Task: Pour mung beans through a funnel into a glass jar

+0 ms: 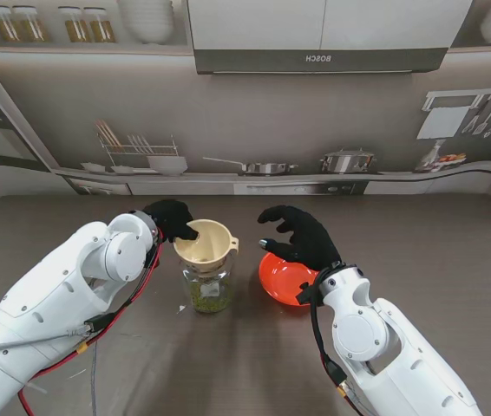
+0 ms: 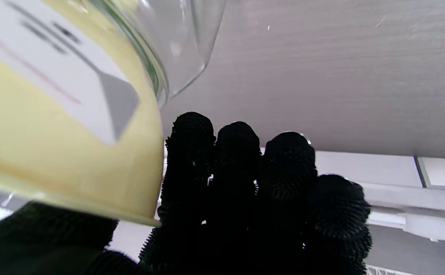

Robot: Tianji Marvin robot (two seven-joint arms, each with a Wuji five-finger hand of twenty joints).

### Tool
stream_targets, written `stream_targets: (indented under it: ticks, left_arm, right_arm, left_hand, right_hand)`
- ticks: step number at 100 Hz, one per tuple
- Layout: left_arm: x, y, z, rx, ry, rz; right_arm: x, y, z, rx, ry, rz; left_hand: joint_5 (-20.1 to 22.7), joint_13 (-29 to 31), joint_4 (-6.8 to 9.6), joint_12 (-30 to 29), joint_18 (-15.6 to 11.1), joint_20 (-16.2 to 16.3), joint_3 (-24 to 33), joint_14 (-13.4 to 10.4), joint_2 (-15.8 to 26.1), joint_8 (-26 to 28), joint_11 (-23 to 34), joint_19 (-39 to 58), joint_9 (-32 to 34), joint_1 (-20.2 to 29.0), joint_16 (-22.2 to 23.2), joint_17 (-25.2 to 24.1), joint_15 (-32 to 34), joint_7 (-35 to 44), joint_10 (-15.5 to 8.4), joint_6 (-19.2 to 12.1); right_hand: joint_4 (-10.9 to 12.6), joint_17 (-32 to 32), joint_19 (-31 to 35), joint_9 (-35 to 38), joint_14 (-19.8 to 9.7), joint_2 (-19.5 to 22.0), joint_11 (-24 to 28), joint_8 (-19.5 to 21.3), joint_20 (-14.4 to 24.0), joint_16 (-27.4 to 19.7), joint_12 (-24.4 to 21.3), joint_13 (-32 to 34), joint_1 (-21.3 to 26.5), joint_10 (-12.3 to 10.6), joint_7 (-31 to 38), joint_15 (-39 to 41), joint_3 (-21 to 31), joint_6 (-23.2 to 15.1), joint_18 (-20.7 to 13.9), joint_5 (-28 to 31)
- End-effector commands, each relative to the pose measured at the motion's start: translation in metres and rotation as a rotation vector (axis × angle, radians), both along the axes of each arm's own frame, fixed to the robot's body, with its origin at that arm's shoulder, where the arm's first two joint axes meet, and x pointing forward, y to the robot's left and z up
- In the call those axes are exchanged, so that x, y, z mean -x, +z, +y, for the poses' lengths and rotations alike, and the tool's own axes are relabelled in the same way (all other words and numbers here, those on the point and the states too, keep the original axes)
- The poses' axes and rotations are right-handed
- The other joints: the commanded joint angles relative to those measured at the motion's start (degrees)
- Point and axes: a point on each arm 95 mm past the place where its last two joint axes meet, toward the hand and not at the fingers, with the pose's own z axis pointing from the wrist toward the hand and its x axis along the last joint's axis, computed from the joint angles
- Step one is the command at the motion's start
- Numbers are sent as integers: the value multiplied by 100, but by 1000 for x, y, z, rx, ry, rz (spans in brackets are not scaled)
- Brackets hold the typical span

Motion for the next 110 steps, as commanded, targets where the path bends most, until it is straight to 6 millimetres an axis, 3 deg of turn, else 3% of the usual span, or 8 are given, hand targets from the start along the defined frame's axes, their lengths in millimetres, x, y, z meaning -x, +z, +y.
stream_targets:
  ticks: [1,43,72,91,110]
  left_arm:
    - [3,-8,-1,13,-2,9]
    - [5,-13,7,152,15,-85]
    - [7,-10,13,320,47,-90]
    - [10,-8,19,335,32,-83]
    - [12,-7,20,391,47,-91]
  right_arm:
    - [1,-3,3,0,11,16]
    - [1,-5,4,-6,11,31]
    - [1,-6,4,-17,8,45]
    - [0,-7,4,-20,10,48]
    - [0,-8,4,-26,9,53]
  left_hand:
    - [30,277,-139,113,-128,82,259,-25,-192,-30,143,479,234,181,94,126,279,189,-24,14]
    - [187,281,-393,169,88,62,363,271,-337,-143,-30,395,218,432,83,70,198,73,189,127]
    - [91,8,-536,212,222,102,192,425,-269,-49,-403,-32,140,724,122,-286,-126,-153,345,290]
    - [13,24,-706,51,90,58,-215,271,21,39,-711,-387,52,938,52,-239,-567,-506,312,275]
    - [60,192,-773,-90,39,-17,-220,197,1,56,-810,-573,100,966,6,-65,-831,-619,309,273]
  right_hand:
    - [160,18,-12,69,-66,117,-8,158,111,-5,51,90,-114,37,-44,1,-42,-3,104,61]
    - [176,32,28,74,-66,310,-6,143,102,-5,39,117,-147,77,-54,26,-61,34,81,57]
    - [184,34,48,65,-60,375,4,136,90,-7,33,115,-157,112,-46,34,-65,107,77,48]
    - [189,37,66,53,-53,433,13,131,81,-8,29,113,-179,119,-34,43,-78,146,67,42]
    - [197,35,77,47,-54,486,22,126,73,-9,27,117,-187,139,-23,50,-67,180,63,35]
